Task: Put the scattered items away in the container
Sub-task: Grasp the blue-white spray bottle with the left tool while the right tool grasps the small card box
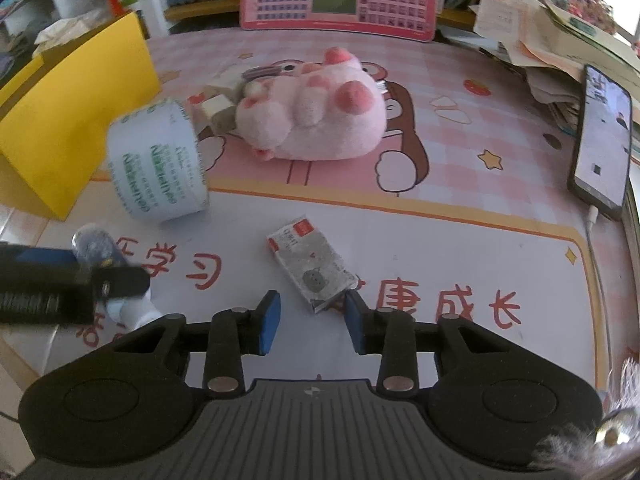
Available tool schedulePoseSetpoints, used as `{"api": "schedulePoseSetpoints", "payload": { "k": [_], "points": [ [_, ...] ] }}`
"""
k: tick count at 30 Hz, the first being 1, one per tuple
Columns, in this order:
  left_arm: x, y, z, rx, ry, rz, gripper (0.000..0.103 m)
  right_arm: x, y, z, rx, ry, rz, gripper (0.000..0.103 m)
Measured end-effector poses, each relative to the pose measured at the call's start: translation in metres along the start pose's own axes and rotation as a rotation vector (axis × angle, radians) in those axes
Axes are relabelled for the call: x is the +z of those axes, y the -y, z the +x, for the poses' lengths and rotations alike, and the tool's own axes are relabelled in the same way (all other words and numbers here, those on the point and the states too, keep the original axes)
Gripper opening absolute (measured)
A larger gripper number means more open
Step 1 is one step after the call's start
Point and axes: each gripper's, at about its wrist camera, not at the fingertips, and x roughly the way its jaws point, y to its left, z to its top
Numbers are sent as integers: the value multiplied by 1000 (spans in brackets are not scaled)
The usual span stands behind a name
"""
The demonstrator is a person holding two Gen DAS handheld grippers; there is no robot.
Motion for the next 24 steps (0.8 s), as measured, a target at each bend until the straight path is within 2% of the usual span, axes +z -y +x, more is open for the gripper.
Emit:
{"api": "schedulePoseSetpoints", "payload": {
  "k": [4, 5, 6, 7, 8, 9, 13, 14, 15, 16, 19, 20, 21, 22, 24],
  "points": [
    [0, 6, -1, 41, 18, 35, 79, -1, 1, -1, 0, -2, -8, 29],
    [-1, 6, -2, 49, 19, 45, 77, -1, 2, -1, -8, 1, -10, 32],
    [-1, 6, -4, 36, 19, 47, 51, -1, 2, -2, -19, 6, -10, 37],
    [-1, 5, -5, 28, 10, 47, 44, 0, 2, -3, -31, 14, -12, 53],
    [-1, 6, -6, 36, 6, 56, 40, 2, 3, -4, -39, 23, -15, 65],
    [-2, 5, -8, 44, 9, 63, 40, 3, 2, -5, -43, 32, -20, 66],
    [-3, -2, -14, 53, 21, 38, 42, 7, -3, -4, -32, 36, -49, 66],
    [-2, -3, -15, 51, 32, 29, 46, 8, -5, -3, -30, 35, -56, 66],
    [0, -2, -16, 53, 43, 26, 58, 9, -6, -2, -29, 36, -64, 65],
    [2, -1, -15, 59, 52, 34, 64, 11, -8, -1, -30, 39, -73, 65],
    [9, 6, -4, 115, 36, 88, 66, 15, -12, 3, -35, 40, -109, 58],
    [10, 6, 1, 127, 26, 88, 64, 16, -12, 5, -34, 35, -112, 54],
    [10, 3, 4, 140, 21, 75, 58, 17, -11, 8, -29, 27, -108, 51],
    [11, 1, 6, 146, 19, 58, 46, 17, -9, 9, -20, 24, -99, 48],
    [11, -4, 6, 134, 17, 32, 36, 18, -7, 8, -5, 24, -91, 45]
  ]
}}
